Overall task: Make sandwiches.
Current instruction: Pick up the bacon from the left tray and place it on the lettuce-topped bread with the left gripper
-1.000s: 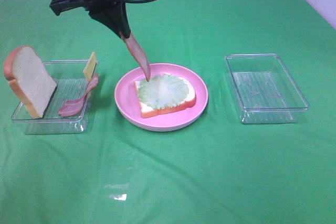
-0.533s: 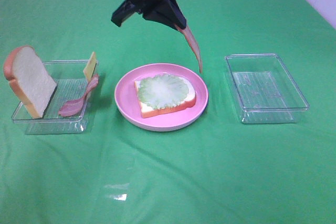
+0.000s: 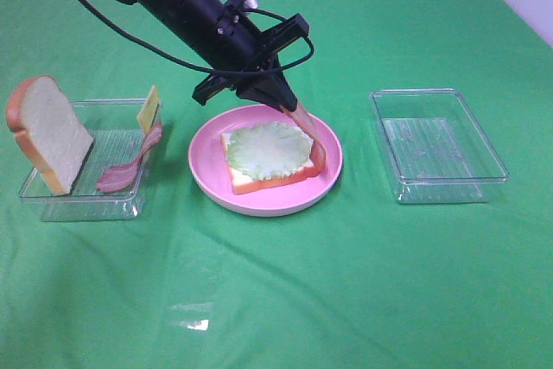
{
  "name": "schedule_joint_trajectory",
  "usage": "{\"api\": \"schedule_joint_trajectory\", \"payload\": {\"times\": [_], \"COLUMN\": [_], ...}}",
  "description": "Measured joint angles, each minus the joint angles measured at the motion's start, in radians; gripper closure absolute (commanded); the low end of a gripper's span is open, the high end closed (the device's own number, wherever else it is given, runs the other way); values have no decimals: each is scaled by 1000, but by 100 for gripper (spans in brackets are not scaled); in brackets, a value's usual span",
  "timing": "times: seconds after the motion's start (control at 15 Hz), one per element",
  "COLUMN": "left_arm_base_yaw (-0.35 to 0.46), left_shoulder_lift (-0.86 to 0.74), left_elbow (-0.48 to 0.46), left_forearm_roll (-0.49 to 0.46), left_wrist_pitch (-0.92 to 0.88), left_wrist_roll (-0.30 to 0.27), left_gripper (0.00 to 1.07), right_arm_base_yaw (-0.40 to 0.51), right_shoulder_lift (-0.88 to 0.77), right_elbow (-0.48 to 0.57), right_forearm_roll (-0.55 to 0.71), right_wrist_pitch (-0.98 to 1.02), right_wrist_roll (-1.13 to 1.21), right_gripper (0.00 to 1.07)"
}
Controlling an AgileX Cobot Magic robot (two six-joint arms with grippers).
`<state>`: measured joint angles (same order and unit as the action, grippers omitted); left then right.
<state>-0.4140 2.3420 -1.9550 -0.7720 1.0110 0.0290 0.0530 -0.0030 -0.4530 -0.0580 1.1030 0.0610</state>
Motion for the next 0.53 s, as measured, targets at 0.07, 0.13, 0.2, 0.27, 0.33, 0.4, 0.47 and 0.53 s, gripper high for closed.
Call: {"api": "schedule_joint_trajectory", "payload": {"times": [0.07, 0.13, 0.2, 0.27, 0.33, 0.4, 0.47, 0.53], "left_arm_base_yaw": [8, 9, 9, 9, 9, 9, 9, 9], "left_shoulder_lift": [0, 0, 0, 0, 0, 0, 0, 0], "left_elbow": [-1, -1, -1, -1, -3, -11, -21, -26], "left_forearm_roll": [27, 59, 112, 144, 179, 217, 259, 277], "left_wrist_pitch": [0, 2, 3, 8, 19, 35, 44, 46], "left_wrist_roll": [0, -1, -2, -2, -2, -2, -2, -2], "left_gripper": [107, 107, 107, 107, 107, 107, 107, 107], "right_arm_base_yaw": [0, 0, 0, 0, 0, 0, 0, 0], "right_shoulder_lift": [0, 0, 0, 0, 0, 0, 0, 0], "right_elbow": [0, 0, 0, 0, 0, 0, 0, 0], "right_forearm_roll": [0, 0, 0, 0, 0, 0, 0, 0], "right_wrist_pitch": [0, 0, 0, 0, 0, 0, 0, 0], "right_wrist_roll": [0, 0, 0, 0, 0, 0, 0, 0], "right_gripper": [12, 12, 12, 12, 12, 12, 12, 12]}}
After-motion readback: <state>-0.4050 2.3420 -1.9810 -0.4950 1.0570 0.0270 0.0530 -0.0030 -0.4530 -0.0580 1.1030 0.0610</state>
